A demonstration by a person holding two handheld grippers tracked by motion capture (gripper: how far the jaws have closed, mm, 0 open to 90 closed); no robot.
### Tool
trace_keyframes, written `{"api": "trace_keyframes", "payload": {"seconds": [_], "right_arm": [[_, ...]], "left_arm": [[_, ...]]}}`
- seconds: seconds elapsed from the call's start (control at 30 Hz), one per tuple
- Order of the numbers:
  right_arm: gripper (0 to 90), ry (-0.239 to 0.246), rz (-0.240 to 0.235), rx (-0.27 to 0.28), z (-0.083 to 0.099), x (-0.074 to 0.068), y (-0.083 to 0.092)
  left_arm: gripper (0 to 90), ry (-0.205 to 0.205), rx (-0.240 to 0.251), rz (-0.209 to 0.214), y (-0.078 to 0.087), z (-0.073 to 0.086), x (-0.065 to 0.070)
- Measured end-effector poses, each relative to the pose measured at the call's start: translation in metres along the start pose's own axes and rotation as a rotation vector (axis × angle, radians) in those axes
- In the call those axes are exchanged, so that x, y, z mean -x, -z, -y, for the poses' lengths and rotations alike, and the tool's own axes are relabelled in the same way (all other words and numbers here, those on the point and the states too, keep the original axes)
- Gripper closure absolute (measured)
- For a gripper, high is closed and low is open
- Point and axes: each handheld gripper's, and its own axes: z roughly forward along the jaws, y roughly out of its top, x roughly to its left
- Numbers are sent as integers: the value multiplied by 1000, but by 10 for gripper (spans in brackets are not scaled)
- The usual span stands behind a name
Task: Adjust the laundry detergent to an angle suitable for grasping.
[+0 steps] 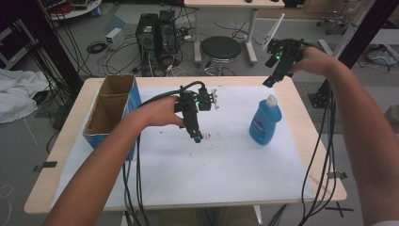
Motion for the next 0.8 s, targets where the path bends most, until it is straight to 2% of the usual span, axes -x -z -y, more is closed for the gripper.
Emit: {"api": "trace_keyframes", "payload": {"seconds": [0.37,0.8], "right_arm": [[40,-1,1,-4,1,-2,1],[40,26,14,-2,0,-7,3]], "left_arm": [[34,5,-4,-2,-1,0,-2],[34,16,-5,-15,-3,2,2]]}}
